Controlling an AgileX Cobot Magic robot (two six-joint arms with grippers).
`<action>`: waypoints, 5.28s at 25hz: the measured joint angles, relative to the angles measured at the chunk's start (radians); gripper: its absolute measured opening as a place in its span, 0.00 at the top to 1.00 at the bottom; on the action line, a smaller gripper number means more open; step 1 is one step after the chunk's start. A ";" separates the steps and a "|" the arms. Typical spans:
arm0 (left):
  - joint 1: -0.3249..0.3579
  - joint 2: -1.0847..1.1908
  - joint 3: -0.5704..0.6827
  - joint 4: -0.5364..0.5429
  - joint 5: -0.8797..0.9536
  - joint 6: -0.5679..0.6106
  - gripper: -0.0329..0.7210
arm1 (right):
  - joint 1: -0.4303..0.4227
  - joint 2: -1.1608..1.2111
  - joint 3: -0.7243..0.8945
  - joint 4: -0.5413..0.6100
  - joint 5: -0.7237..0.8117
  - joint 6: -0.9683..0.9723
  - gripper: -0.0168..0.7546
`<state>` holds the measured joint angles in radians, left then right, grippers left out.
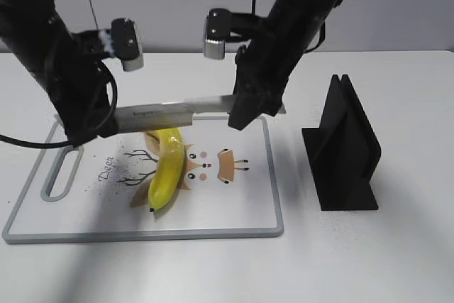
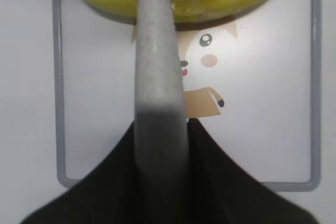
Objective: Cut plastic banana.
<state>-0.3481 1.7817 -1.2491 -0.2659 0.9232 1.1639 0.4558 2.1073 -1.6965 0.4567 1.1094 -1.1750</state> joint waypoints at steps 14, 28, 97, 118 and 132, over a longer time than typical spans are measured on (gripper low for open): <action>-0.005 -0.154 0.000 -0.010 0.037 -0.003 0.93 | 0.005 -0.138 0.002 -0.005 0.017 -0.001 0.75; 0.014 -0.154 -0.119 0.000 0.016 -0.156 0.07 | -0.012 -0.138 0.002 -0.132 -0.017 0.098 0.77; 0.269 -1.785 0.756 0.266 0.168 -1.077 0.17 | -0.012 -0.661 0.811 -0.546 -0.383 1.744 0.77; 0.269 -1.785 0.757 0.266 0.168 -1.077 0.17 | -0.012 -1.008 0.824 -0.380 -0.239 1.316 0.13; 0.269 -1.785 0.757 0.266 0.169 -1.077 0.18 | -0.012 -1.723 1.159 -0.391 -0.158 1.175 0.20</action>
<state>-0.0790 -0.0034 -0.4924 0.0000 1.0919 0.0870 0.4434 0.3838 -0.5379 0.0661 0.9518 0.0000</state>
